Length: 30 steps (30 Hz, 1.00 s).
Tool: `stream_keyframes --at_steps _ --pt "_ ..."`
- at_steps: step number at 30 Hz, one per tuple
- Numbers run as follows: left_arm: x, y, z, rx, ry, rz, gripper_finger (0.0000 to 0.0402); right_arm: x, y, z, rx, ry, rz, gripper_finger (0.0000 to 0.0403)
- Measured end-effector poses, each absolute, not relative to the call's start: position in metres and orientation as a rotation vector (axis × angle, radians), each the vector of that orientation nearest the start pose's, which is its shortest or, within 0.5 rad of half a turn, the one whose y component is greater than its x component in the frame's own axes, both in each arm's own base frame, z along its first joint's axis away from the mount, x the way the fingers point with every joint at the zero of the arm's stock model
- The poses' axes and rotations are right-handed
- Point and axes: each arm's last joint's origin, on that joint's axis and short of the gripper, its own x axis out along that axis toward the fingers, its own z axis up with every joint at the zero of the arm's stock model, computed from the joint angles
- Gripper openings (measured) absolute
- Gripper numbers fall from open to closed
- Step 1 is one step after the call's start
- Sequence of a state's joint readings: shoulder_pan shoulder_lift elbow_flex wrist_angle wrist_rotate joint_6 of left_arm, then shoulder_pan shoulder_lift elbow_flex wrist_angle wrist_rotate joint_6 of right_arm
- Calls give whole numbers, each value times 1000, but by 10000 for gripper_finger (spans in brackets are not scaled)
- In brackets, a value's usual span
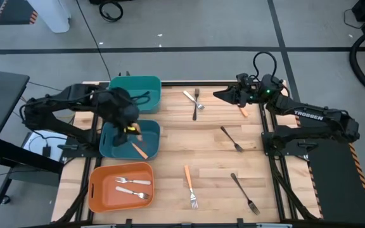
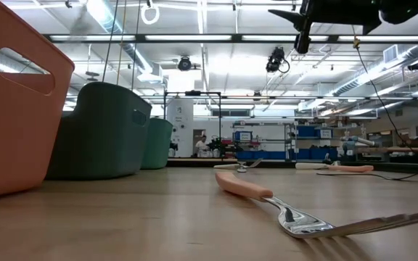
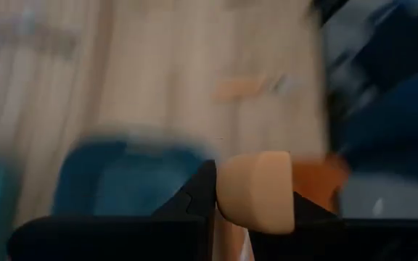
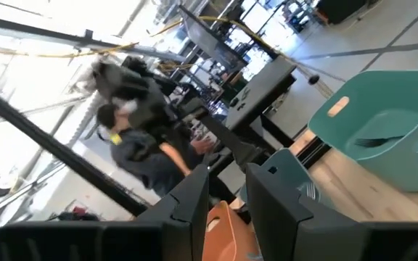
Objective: Sort silverware by color (type)
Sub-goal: Put the light orange fork into the blue bin
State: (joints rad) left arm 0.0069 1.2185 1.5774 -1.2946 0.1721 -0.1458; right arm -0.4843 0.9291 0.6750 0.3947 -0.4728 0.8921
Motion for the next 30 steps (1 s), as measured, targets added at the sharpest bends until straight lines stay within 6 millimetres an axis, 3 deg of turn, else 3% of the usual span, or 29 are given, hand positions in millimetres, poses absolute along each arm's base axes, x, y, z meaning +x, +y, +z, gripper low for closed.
stream_keyframes --at_steps 4,10,18,23,30 --pt "173 -2 403 -119 1199 44 56 191 -82 324 833 -134 1 102" --pt "184 3 386 -39 1247 79 61 194 -78 321 857 -120 -34 102" --pt "192 6 308 -36 1494 105 64 196 -75 311 886 -42 -77 102" --pt "192 14 274 -67 1530 139 76 196 -75 312 850 -54 -93 102" --pt "200 25 271 -105 1434 180 103 195 -79 312 785 -71 -148 102"
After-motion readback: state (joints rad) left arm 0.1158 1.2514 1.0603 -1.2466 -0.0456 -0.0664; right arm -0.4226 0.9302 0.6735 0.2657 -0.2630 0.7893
